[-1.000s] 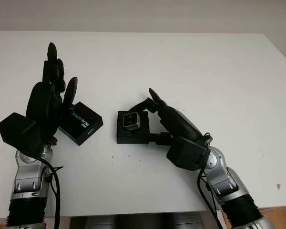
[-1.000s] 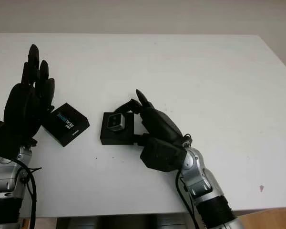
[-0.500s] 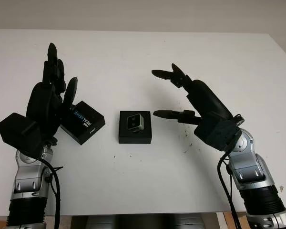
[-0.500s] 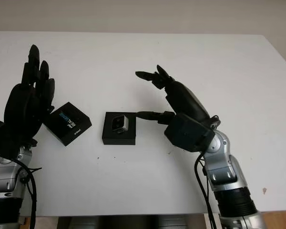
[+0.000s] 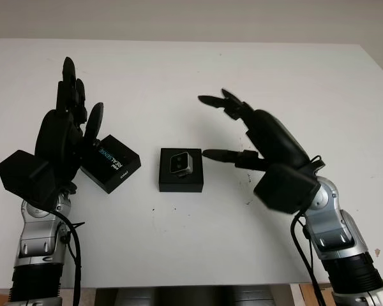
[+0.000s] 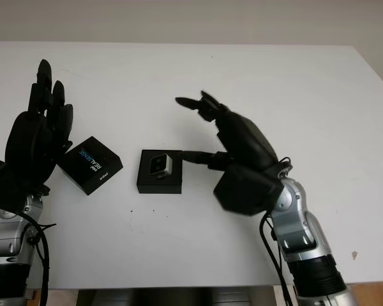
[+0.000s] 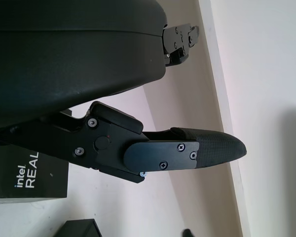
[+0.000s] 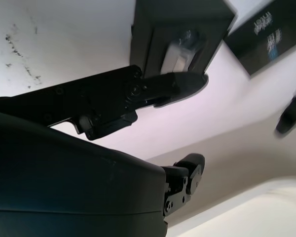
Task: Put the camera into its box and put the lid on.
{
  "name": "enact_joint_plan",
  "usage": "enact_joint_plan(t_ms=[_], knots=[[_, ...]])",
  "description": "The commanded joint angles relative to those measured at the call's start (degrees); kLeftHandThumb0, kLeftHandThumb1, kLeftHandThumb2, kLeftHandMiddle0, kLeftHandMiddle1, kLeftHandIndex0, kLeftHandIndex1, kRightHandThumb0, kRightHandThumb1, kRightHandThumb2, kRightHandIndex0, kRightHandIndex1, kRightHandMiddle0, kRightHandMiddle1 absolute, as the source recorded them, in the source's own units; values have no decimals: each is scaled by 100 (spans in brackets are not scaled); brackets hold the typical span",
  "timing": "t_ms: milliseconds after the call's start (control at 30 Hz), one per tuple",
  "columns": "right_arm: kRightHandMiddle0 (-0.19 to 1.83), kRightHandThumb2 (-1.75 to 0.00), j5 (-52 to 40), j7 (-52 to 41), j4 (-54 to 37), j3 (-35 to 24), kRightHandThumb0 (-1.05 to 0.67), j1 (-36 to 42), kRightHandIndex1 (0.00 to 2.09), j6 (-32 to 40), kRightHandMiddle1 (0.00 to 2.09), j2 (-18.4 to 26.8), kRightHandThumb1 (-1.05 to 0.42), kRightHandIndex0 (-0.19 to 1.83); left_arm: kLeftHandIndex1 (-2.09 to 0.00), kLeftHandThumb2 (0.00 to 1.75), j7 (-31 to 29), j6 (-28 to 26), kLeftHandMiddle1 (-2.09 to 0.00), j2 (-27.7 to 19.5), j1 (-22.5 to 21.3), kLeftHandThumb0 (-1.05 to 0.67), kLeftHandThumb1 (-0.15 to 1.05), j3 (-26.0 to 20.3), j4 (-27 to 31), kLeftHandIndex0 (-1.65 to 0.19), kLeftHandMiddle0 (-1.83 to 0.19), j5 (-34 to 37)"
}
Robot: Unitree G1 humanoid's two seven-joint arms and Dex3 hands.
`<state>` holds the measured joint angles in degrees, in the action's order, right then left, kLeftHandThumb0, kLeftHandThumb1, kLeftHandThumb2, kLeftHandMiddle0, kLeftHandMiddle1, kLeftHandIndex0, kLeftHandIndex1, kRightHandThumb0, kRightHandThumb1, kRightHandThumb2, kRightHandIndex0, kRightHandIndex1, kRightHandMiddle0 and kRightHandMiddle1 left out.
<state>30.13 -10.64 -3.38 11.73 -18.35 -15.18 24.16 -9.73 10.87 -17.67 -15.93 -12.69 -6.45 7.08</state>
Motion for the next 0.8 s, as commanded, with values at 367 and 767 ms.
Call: enact_joint_plan(t_ms=[367, 767], knots=[[-8, -60, 947, 154, -6, 511, -72, -26, 4, -969, 34, 279, -105, 1, -2, 44, -36, -12, -4, -21, -99, -81, 105, -27, 30, 19, 19, 58], [-10, -60, 1605, -139, 179, 718, -85, 46, 3, -834, 21, 582, -105, -7, 0, 45, -72, -31, -3, -36, 11, -80, 105, -50, 154, 19, 19, 111]])
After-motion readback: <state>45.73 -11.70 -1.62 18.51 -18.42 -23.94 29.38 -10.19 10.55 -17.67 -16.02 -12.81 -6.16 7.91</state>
